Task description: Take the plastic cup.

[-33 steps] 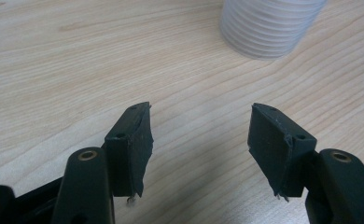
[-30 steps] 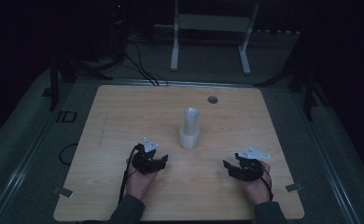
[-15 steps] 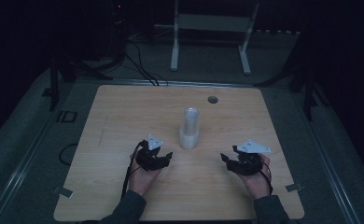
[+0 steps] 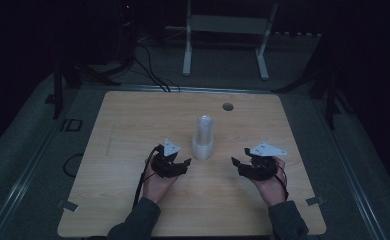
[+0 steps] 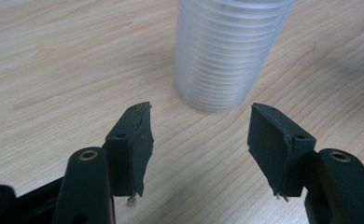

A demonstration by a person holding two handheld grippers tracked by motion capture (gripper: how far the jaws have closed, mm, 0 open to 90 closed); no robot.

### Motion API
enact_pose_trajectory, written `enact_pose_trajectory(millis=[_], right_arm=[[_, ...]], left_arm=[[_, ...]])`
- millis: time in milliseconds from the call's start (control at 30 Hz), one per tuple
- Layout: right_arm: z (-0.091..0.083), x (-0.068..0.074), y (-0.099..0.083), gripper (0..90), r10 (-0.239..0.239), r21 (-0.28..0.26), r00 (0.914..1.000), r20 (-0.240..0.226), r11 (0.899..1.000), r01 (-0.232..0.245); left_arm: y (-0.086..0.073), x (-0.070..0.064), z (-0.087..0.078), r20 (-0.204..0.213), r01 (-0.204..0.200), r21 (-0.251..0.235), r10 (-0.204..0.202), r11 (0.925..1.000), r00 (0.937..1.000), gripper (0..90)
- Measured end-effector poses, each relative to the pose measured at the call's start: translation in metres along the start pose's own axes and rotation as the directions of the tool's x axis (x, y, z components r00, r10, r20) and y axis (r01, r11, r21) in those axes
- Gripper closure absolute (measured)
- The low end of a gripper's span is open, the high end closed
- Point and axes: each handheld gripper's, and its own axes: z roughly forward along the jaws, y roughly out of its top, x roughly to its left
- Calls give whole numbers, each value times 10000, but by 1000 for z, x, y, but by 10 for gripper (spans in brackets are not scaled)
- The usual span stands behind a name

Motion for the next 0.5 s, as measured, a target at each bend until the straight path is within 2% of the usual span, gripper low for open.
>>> enact_pose_trajectory(millis=[233,500], right_arm=[[2,3,13,375,-223,-178,9997,-87,9996,221],[5,8,30,368,-462,-371,9988,-186,9983,454]], left_arm=[[8,-4,3,63,-155,-227,157,9996,9999,370],[16,-6,8,209,-154,-569,166,9983,9996,353]])
